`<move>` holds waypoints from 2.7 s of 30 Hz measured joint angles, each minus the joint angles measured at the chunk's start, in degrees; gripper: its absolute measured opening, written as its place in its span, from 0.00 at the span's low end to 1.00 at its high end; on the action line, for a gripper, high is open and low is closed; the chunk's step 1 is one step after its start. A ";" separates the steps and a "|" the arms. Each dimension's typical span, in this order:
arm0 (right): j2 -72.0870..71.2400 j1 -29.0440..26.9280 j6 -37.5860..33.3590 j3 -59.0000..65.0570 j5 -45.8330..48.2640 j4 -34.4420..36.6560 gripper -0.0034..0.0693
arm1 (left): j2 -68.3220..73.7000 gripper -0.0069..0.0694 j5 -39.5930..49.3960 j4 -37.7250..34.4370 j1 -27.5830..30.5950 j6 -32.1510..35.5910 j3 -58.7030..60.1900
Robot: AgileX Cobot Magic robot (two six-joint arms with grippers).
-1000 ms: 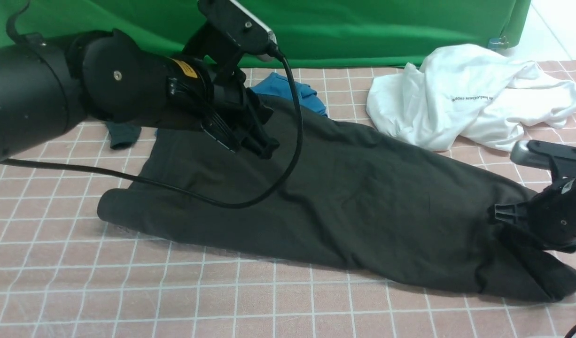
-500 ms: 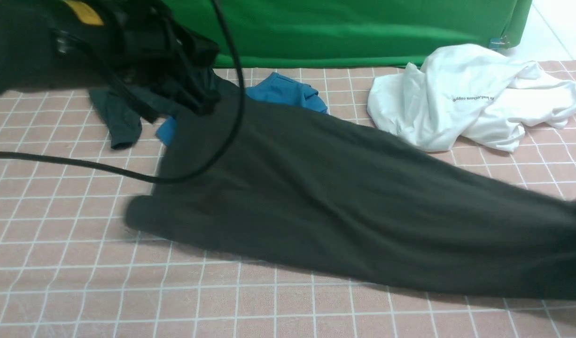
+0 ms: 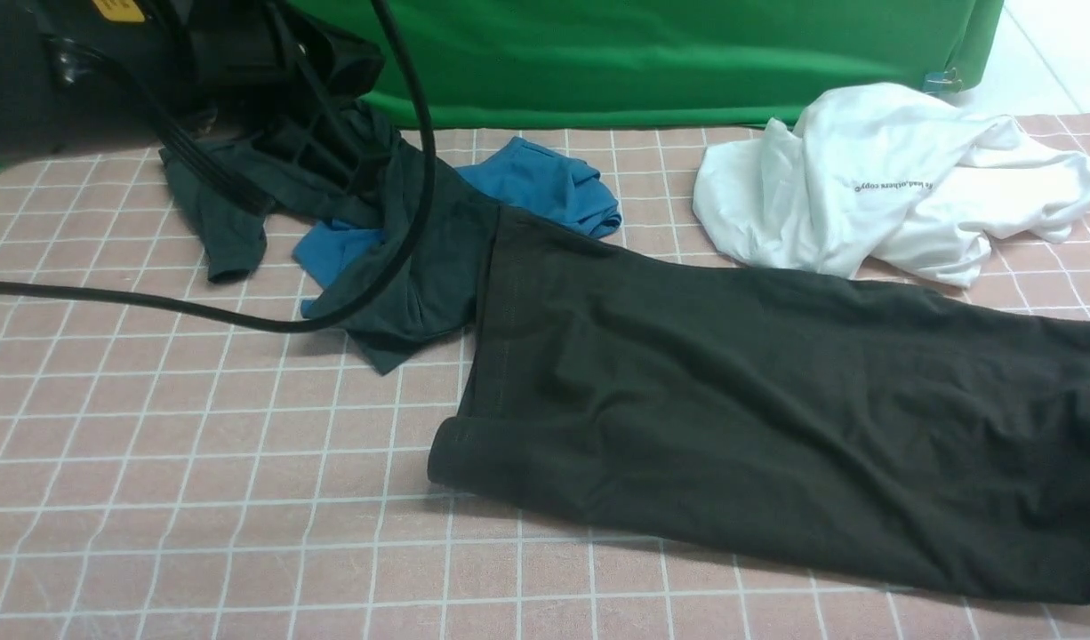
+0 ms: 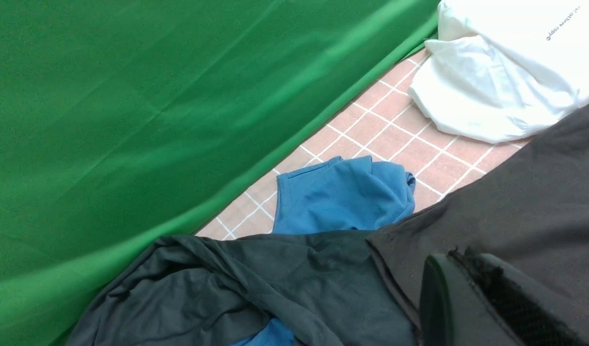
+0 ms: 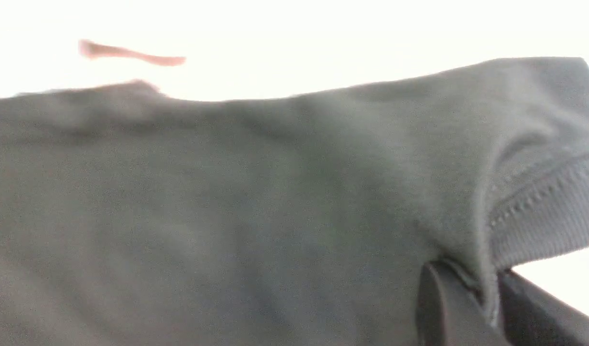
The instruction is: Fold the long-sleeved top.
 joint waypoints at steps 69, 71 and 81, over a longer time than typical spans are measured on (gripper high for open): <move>34.66 48.03 14.62 -38.29 3.10 -12.63 0.20 | 3.48 0.11 4.50 -5.34 0.00 -3.22 0.11; 34.71 48.03 15.16 -35.94 2.59 -13.40 0.18 | 4.93 0.11 4.50 -8.61 -0.28 -0.78 0.28; 43.33 47.41 17.24 -24.38 -10.75 -14.55 0.15 | 26.12 0.11 3.89 -16.38 -10.01 8.07 1.20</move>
